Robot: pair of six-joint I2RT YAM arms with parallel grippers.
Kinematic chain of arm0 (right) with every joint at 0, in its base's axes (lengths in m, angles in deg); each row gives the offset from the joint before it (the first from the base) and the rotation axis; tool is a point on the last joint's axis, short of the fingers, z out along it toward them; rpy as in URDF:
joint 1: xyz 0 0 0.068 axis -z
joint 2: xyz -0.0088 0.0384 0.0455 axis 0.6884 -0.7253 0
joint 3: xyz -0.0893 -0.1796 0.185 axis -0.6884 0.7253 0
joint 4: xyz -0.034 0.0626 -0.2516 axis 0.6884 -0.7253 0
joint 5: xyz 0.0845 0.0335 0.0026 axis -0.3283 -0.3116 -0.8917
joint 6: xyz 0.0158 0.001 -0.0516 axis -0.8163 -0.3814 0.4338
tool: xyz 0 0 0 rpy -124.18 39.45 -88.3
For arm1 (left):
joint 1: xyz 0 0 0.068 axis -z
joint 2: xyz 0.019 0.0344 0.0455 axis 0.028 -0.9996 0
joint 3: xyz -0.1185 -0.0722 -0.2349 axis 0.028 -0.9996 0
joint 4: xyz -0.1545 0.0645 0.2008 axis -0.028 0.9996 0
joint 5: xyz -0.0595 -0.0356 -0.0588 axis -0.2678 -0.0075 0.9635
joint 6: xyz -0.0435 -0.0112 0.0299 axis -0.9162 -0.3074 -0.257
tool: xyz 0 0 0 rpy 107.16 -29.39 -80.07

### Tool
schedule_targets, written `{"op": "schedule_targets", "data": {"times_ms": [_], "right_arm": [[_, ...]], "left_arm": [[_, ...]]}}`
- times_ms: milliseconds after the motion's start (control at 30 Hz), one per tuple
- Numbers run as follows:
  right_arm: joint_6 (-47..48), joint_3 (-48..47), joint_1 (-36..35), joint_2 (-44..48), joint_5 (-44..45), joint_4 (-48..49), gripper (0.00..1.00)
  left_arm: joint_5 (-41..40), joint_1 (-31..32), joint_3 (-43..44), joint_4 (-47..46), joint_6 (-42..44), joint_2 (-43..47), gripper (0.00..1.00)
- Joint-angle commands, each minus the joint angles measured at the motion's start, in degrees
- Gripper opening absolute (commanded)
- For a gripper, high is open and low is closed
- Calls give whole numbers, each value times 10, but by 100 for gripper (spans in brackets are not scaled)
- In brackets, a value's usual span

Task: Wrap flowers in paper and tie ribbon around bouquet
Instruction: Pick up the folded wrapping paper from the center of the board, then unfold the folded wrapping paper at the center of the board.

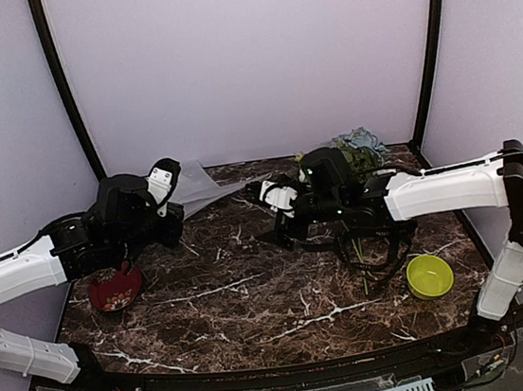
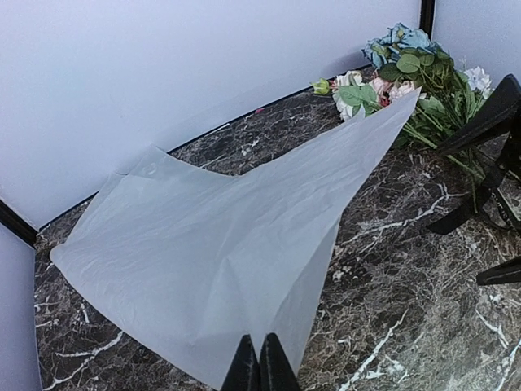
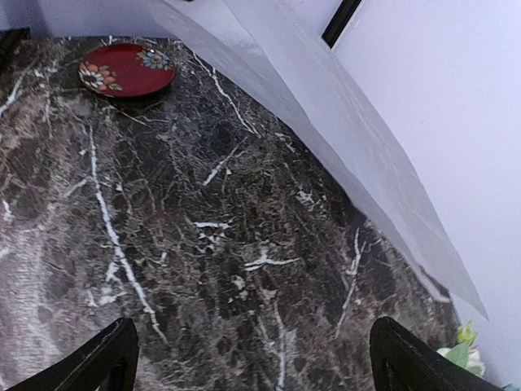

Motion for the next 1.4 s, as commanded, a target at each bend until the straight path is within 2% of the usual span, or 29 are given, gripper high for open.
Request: {"op": "schedule_targets", "data": {"times_ms": [0,133,233,333,433,800,900,1033,1200,1367], "right_arm": [[157,-42,-17,-35,35,84,99],[218,-58,-27,-71,51,144,98],[247,-90,-28,-100,70,137,96],[275,-124,-28,-131,77,100,88],[296,-143,-25,-160,124,101,76],[283,-179,2,-227,133,114,62],[272,-191,8,-238,132,103,47],[258,-190,2,-229,162,107,0],[253,-154,1,-183,229,147,0],[270,-148,-2,-117,289,114,0]], "left_arm": [[21,-2,-9,-7,-12,19,0],[19,-2,-8,-3,-11,23,0],[19,-2,-10,-4,-7,27,0],[21,-2,-10,-4,-2,29,0],[17,-2,-8,-4,0,28,0],[45,-14,-19,-20,-4,42,0],[67,-34,-31,-26,-17,55,0],[86,-47,-43,-32,-32,69,0],[82,-56,-50,-43,-44,90,0],[150,-61,-49,-104,-60,109,0]]}}
